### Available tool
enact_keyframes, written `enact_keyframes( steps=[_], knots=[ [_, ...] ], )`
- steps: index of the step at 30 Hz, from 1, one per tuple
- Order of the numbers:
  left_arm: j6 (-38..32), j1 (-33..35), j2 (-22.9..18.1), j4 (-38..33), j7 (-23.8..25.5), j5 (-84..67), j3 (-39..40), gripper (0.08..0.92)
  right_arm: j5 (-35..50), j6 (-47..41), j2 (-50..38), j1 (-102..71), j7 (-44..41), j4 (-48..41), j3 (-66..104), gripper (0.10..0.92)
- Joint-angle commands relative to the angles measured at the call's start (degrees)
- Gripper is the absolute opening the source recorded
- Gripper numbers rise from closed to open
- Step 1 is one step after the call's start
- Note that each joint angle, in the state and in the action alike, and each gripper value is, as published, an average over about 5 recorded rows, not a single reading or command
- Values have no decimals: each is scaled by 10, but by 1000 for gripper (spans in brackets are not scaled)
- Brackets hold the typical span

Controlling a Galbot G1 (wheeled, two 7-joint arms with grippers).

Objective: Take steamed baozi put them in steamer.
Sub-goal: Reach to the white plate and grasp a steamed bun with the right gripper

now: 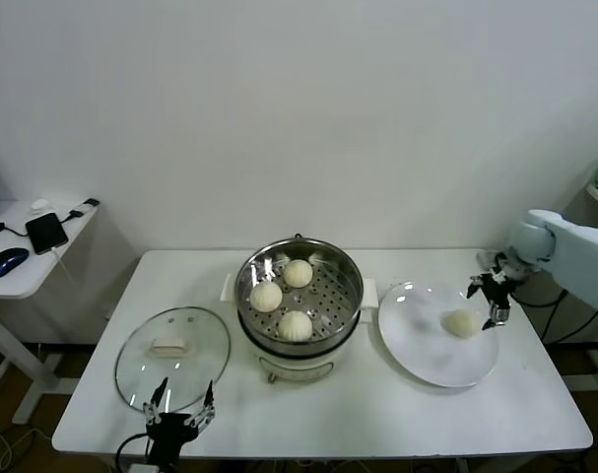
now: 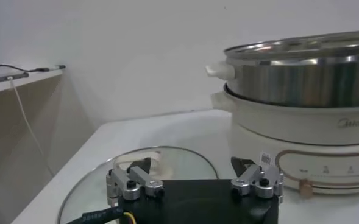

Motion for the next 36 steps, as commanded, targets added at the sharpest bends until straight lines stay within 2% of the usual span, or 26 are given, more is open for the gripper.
enact_keyframes(
  steps=[1,15,27,32,36],
  knots=[
    [0,1,0,1,0,1,1,823,-58,-23,30,-108,38,-62,110,823],
    [0,-3,2,4,0,1,2,823,-67,-25,72,-109,39,-87,113,823],
    [2,-3,3,-1,0,0,2,823,-35,-35,40,-56,7,-29,68,685],
    [4,-3,3,-4,1,0,4,823,28,-41,31,75,-5,27,-42,655],
    [6,-2,3,-9,1,1,5,823,161,-50,51,243,-9,92,-186,644]
  ],
)
